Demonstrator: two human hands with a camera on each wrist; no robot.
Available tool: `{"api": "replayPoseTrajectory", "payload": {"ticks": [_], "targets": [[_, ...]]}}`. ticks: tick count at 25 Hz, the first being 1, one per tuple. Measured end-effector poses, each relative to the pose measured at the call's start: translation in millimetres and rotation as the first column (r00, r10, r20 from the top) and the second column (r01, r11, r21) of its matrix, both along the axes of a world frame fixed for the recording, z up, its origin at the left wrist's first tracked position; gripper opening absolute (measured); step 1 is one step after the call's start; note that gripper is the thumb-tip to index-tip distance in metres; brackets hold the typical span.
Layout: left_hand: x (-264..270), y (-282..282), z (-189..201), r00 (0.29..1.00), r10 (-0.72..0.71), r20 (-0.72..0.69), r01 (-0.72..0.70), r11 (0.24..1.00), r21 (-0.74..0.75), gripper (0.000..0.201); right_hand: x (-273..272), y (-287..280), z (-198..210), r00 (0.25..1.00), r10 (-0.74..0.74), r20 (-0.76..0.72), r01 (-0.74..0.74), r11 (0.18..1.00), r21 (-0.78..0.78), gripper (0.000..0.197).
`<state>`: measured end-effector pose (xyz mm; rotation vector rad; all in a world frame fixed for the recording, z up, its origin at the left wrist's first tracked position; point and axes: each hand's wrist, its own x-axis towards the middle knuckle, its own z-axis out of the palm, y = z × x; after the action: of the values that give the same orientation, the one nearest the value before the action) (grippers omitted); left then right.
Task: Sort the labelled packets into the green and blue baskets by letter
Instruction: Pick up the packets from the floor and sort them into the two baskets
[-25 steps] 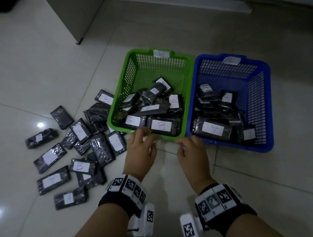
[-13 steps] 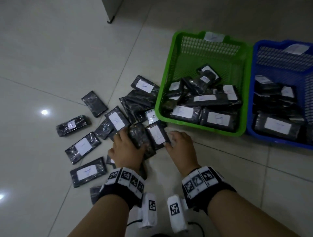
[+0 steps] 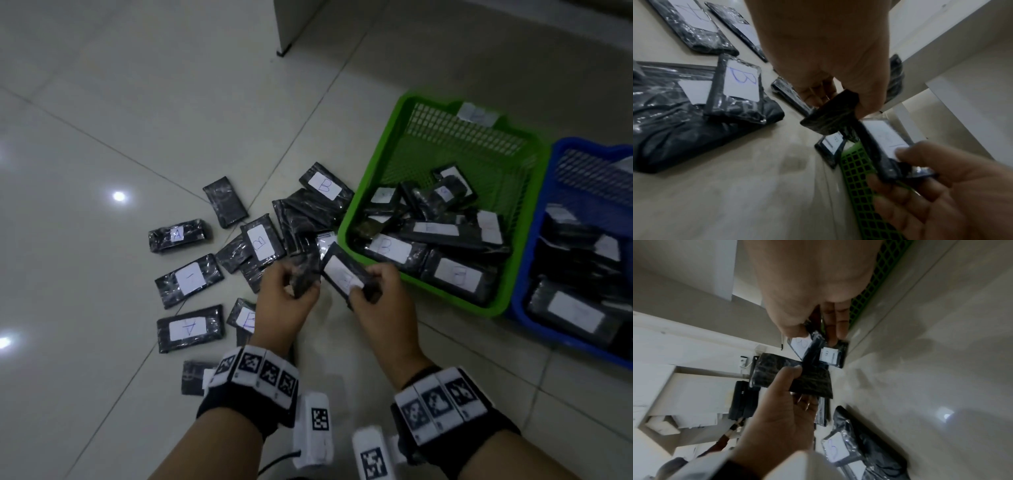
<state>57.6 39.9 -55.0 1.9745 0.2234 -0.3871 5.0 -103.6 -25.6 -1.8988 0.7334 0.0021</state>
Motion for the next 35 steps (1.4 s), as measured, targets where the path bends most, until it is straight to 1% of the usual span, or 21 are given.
{"api": "replayPoseTrajectory", "payload": {"ticks": [2,3,5,7,9,11,13,15,18,19,20,22,23,24,26,28,30,32,35], "targets": [[2,-13,10,0.999,0.031,-0.028,-0.033,0.996,-0.082,0.022,4,-20,16,0.992,-0.097,0.077,0.089,0.991,0.096,0.022],[4,-19,14,0.999,0.029,-0.024,-0.031,0.995,-0.095,0.022,9,-33,20,0.981,-0.165,0.103,0.152,0.980,0.127,0.021],[11,-34,23,0.999,-0.015,0.040,0.018,0.998,-0.068,0.026,20,-63,20,0.958,-0.267,0.105,0.254,0.959,0.122,0.026],[19,-50,33,0.991,-0.062,0.117,0.067,0.997,-0.036,0.035,29,-88,18,0.954,-0.295,0.063,0.285,0.950,0.125,0.038],[25,-62,39,0.974,-0.131,0.183,0.136,0.991,-0.018,0.043,31,-101,19,0.952,-0.305,0.035,0.293,0.938,0.187,0.051],[26,-74,42,0.953,-0.221,0.206,0.224,0.975,0.009,0.049,27,-108,21,0.943,-0.330,0.046,0.313,0.925,0.216,0.055],[25,-89,48,0.934,-0.297,0.199,0.299,0.954,0.021,0.060,20,-115,25,0.928,-0.364,0.074,0.337,0.909,0.248,0.051],[24,-103,51,0.916,-0.340,0.212,0.343,0.939,0.027,0.070,13,-121,27,0.915,-0.393,0.092,0.353,0.890,0.287,0.041],[22,-123,53,0.870,-0.416,0.265,0.409,0.909,0.084,0.071,4,-130,29,0.907,-0.415,0.069,0.384,0.884,0.267,0.016],[22,-128,52,0.852,-0.439,0.285,0.426,0.898,0.107,0.071,3,-133,29,0.905,-0.422,0.050,0.393,0.876,0.280,0.015],[21,-134,53,0.832,-0.457,0.315,0.437,0.889,0.134,0.070,2,-136,28,0.903,-0.428,0.030,0.399,0.864,0.306,0.019],[20,-145,52,0.799,-0.472,0.372,0.419,0.881,0.220,0.069,1,-143,28,0.903,-0.429,0.001,0.399,0.841,0.365,0.025],[21,-151,51,0.791,-0.473,0.387,0.385,0.878,0.284,0.069,0,-147,26,0.910,-0.414,-0.007,0.387,0.845,0.368,0.024],[23,-154,49,0.799,-0.461,0.387,0.334,0.875,0.351,0.069,-1,-149,24,0.922,-0.388,-0.013,0.366,0.859,0.358,0.023],[29,-163,43,0.849,-0.421,0.319,0.260,0.859,0.441,0.068,-5,-152,20,0.949,-0.315,-0.014,0.303,0.900,0.314,0.026],[36,-168,35,0.892,-0.395,0.221,0.273,0.859,0.434,0.066,-7,-153,16,0.974,-0.226,-0.002,0.220,0.944,0.246,0.031],[41,-168,32,0.902,-0.384,0.197,0.289,0.877,0.385,0.062,-8,-151,16,0.985,-0.168,0.026,0.160,0.969,0.188,0.034],[42,-158,34,0.904,-0.349,0.245,0.251,0.901,0.355,0.047,-10,-143,17,0.983,-0.172,0.064,0.161,0.976,0.148,0.035],[39,-116,31,0.907,-0.256,0.335,0.136,0.930,0.342,0.020,-12,-112,22,0.981,-0.165,0.101,0.159,0.985,0.066,0.035]]}}
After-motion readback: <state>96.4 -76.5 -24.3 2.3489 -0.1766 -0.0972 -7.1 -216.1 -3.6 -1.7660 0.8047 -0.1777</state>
